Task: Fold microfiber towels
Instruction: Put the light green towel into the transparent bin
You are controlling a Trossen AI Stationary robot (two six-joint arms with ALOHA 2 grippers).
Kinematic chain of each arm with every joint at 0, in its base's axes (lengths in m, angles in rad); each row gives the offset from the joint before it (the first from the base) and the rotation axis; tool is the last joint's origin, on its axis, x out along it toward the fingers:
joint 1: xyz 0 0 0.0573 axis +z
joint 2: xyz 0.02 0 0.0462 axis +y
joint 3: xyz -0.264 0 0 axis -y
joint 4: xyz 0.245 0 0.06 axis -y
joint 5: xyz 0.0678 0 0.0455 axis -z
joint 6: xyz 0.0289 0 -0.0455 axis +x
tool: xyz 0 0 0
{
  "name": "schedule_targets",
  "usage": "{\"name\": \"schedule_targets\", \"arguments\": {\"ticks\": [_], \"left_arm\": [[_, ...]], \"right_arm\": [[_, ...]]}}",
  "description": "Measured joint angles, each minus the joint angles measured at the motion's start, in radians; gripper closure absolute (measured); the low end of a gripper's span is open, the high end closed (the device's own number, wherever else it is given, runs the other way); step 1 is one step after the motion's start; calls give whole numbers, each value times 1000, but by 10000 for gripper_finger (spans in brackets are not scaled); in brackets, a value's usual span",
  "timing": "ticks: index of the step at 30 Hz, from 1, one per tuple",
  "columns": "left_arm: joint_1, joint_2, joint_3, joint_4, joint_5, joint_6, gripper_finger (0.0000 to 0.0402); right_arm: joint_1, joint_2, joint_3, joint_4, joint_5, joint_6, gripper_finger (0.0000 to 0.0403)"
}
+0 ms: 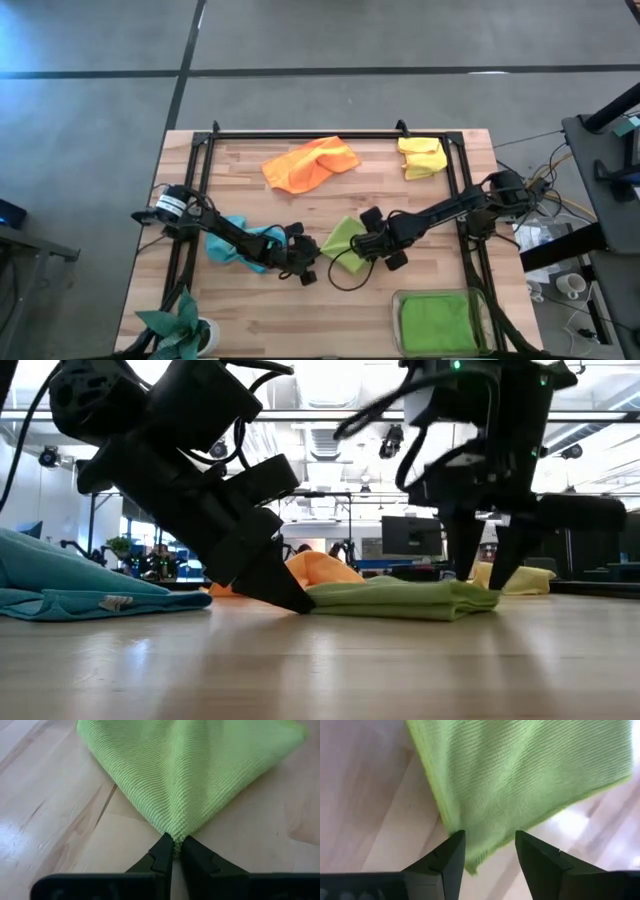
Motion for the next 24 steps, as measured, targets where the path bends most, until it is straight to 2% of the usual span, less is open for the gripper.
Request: {"name": "schedule_targets", "arguments": {"ticks": [9,11,14,16,18,22,24], "left_arm": [[0,-2,5,-9,3,0,384],[0,-2,5,-9,4,0,384],[0,-2,5,-9,6,0,384],[0,-3,5,-9,7,0,384],[-1,-3,6,-10,8,2,384],[-3,-3,5,-10,9,7,384],[-4,-3,5,-10,9,7,384]], "right_arm": [[-18,-1,29,-2,42,-45,232],[-18,-1,31,3,12,-28,232],[-19,-1,10,72,-102,-18,232],[-23,8,-19,118,-116,-30,232],[-30,18,-37,119,-66,-71,232],[-49,16,-35,57,98,-125,232],[-58,4,-19,21,114,-128,232]]}}
